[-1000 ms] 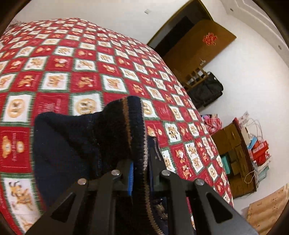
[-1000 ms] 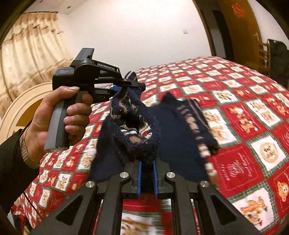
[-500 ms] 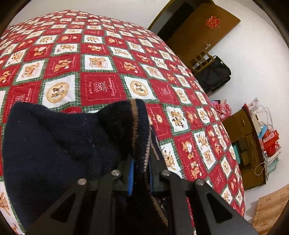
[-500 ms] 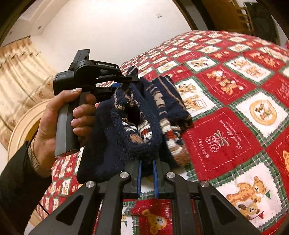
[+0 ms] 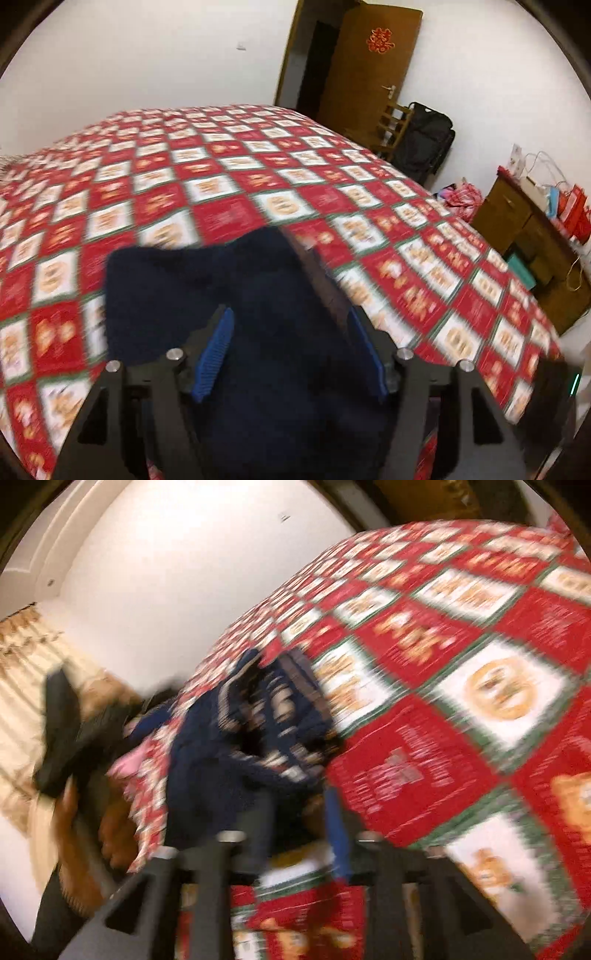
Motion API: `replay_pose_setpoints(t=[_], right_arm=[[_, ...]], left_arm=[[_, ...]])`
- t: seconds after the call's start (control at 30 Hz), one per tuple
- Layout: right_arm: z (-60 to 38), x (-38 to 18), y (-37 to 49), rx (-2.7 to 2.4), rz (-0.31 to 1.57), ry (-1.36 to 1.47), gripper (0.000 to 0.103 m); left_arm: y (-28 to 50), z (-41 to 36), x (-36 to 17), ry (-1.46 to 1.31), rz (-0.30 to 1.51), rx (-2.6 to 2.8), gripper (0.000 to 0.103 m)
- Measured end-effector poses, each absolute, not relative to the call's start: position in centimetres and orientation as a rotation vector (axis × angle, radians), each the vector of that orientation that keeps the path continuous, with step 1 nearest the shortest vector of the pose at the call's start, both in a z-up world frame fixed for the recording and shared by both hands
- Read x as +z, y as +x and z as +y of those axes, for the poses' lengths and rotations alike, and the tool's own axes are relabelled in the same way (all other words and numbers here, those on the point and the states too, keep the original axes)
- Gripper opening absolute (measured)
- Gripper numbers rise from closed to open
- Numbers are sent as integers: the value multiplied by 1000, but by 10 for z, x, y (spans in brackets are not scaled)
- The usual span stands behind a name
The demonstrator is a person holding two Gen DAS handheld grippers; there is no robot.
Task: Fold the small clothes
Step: 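Lift the held edge with both tools and fold it over the sweater, then open both tools and pull them back from the folded bundle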
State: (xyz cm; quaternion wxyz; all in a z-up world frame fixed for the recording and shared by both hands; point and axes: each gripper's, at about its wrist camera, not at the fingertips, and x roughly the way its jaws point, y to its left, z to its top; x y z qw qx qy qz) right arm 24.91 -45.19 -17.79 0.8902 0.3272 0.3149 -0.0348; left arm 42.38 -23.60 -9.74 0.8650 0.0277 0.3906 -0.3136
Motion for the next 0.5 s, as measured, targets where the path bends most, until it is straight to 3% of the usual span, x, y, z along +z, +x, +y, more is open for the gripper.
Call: replay_pose_setpoints(t=[0.17,0.3,0.37,0.43,0.5], right_arm=[[-440,-132,257,-114,543,520,46],[-421,-127,326,43,696,524,46],[-417,-139,361,51,808,529,45],[-415,-148,383,-2,887,467,23],[-420,-143,385,-74,861,405,19]], left_arm=[[393,-178,-128,91,789,-542,67],[385,-171,-154,87,848,-526,67],[381,-171,-160,76,853,-521,74],[378,-173,-166,80,860,-523,75],[377,-171,-170,70,863,-531,76]])
